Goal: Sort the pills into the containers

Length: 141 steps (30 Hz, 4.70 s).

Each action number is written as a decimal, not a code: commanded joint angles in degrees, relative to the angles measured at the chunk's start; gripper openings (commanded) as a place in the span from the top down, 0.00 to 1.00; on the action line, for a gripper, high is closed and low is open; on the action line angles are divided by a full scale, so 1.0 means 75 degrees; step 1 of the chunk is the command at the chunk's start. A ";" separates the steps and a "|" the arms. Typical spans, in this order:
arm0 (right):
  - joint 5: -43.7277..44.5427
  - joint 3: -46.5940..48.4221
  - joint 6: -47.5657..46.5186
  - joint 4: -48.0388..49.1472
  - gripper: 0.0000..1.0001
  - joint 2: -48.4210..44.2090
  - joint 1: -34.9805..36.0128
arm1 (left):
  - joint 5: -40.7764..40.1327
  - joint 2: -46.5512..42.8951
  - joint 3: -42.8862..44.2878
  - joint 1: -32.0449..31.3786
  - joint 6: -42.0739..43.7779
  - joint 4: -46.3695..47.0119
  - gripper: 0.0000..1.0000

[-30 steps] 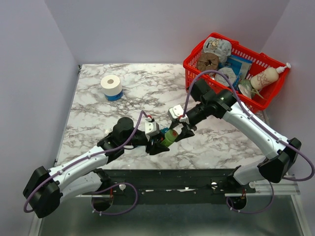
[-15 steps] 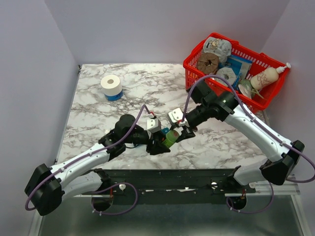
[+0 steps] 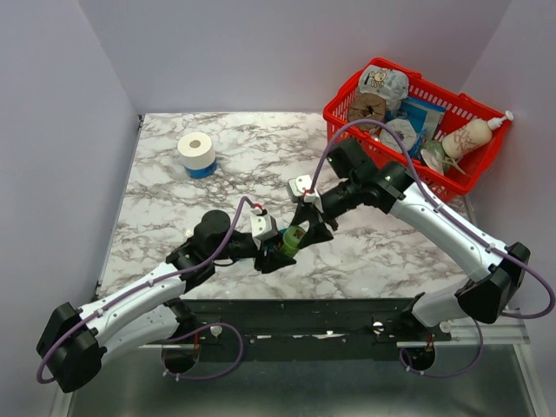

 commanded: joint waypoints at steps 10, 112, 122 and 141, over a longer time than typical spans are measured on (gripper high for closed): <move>0.1885 -0.1070 0.5252 0.2086 0.74 0.0341 0.0234 | -0.3284 -0.0337 0.0625 -0.0024 0.1126 0.1984 1.00; -0.1481 0.0477 -0.3398 -0.1092 0.08 0.0306 -0.0106 | 0.3103 0.1022 0.1164 0.1288 0.0318 0.0730 1.00; -0.1726 0.0993 -0.3291 -0.1395 0.08 0.0341 -0.0117 | 0.3197 0.1057 0.1188 0.1300 0.0341 0.0531 1.00; -0.1516 0.1450 -0.3115 -0.1653 0.17 0.0892 -0.0106 | 0.3408 0.1186 0.1410 0.1288 0.0470 0.0133 1.00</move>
